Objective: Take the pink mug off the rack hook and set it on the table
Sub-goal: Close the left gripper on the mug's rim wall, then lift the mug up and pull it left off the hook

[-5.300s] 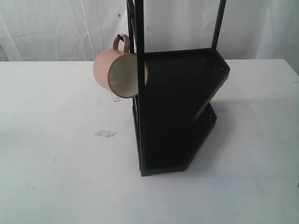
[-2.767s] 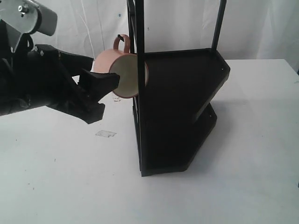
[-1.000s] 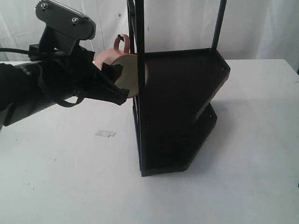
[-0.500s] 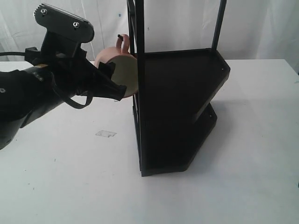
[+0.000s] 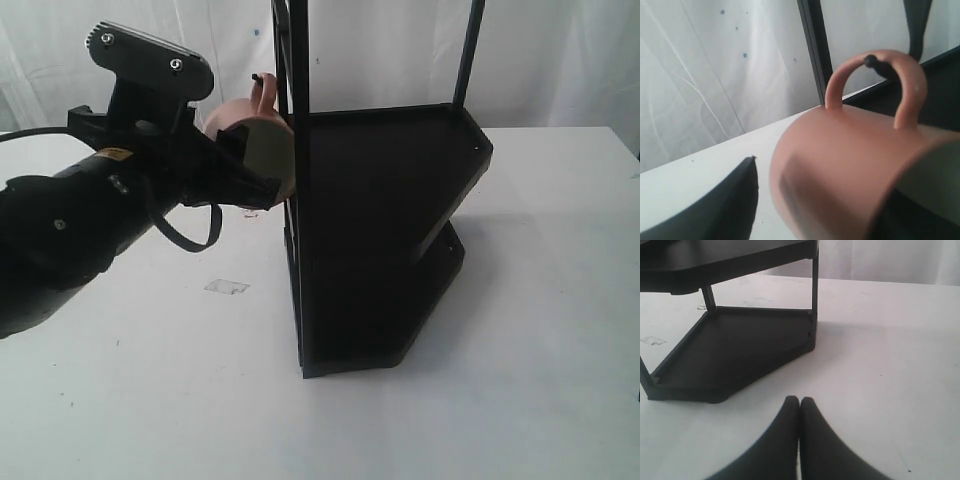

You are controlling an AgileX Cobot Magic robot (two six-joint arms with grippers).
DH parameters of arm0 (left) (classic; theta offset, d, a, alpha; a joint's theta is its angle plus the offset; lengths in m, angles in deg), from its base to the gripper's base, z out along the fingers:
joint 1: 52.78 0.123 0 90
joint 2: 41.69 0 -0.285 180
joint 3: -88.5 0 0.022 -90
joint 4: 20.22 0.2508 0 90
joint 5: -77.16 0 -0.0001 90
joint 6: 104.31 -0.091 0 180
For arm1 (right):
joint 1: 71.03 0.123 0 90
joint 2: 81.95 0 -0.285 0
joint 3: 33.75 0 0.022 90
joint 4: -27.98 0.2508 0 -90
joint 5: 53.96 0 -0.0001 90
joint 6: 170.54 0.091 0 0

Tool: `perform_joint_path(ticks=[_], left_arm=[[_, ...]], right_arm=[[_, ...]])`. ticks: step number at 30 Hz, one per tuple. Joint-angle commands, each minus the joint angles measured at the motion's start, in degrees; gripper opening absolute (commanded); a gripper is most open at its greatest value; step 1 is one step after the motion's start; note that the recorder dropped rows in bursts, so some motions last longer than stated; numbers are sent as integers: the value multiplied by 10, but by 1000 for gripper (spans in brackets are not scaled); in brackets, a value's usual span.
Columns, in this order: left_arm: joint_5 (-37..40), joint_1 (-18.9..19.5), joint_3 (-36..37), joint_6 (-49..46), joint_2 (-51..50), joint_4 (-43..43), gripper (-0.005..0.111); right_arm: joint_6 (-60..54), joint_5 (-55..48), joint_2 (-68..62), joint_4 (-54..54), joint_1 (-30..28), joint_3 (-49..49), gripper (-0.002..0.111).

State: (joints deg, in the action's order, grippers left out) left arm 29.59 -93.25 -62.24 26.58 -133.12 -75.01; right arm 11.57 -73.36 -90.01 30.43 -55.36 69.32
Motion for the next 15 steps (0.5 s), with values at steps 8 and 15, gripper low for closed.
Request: perform_joint_path(ticks=[8, 15], left_arm=[[-2, -2, -2, 12, 2, 28, 0], [-6, -2, -2, 11, 2, 41, 0]], right_arm=[[2, 2, 3, -1, -3, -3, 0], [2, 2, 3, -1, -3, -3, 0]])
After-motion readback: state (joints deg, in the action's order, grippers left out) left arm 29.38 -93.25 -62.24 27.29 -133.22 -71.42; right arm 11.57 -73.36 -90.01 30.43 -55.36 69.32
